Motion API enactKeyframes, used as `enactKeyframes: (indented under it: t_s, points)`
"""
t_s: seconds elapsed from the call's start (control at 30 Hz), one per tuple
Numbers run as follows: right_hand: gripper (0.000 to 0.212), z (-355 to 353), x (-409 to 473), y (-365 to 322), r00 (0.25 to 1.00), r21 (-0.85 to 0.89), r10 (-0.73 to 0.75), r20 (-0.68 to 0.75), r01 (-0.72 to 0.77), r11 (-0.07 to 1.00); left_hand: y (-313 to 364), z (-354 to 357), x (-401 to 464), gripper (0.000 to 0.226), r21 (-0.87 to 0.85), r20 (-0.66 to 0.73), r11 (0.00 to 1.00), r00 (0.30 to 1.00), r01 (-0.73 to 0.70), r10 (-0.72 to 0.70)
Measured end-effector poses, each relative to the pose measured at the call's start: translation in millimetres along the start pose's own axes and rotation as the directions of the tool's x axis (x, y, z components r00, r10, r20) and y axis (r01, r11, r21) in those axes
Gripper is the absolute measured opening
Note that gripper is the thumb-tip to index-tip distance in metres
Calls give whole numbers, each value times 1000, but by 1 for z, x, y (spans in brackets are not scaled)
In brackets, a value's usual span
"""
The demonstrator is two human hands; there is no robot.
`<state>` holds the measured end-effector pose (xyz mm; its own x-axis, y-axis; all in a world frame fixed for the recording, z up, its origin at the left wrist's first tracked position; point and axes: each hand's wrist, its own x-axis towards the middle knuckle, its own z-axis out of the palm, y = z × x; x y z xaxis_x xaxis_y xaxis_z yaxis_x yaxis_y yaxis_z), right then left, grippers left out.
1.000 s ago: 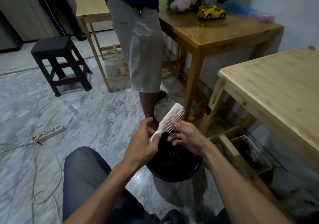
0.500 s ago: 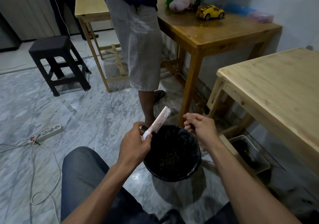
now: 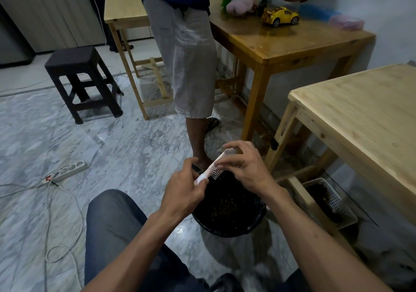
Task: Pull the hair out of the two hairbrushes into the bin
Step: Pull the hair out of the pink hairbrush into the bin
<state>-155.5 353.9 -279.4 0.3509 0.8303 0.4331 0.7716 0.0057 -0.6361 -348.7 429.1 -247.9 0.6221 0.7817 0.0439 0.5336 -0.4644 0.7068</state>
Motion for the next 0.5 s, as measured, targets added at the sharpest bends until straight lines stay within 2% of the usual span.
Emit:
enactKeyframes:
  t_s: [0.07, 0.13, 0.2, 0.23, 0.4, 0.5]
  points:
    - [8, 3, 0, -4, 1000, -8, 12, 0, -12, 1000, -1, 2, -1, 51, 2, 13, 1000, 1000, 2, -2]
    - [4, 4, 1, -9, 980, 131, 197, 13, -197, 972, 0, 4, -2, 53, -4, 18, 1000, 1000, 9, -8]
    - [5, 0, 4, -11, 905, 356, 425, -18, -392, 848, 2, 4, -1, 55, -11, 34, 1000, 999, 23, -22]
    - [7, -4, 4, -10, 869, 418, 492, -43, -432, 799, 2, 4, -1, 55, -18, 42, 999, 999, 28, -28]
    - [13, -13, 2, -10, 826, 476, 560, -65, -468, 745, -1, 3, 3, 55, -4, 22, 1000, 999, 30, -30]
    - [12, -12, 6, -11, 754, 587, 654, -63, -502, 636, -2, 5, 7, 47, -96, 22, 983, 988, 157, -155]
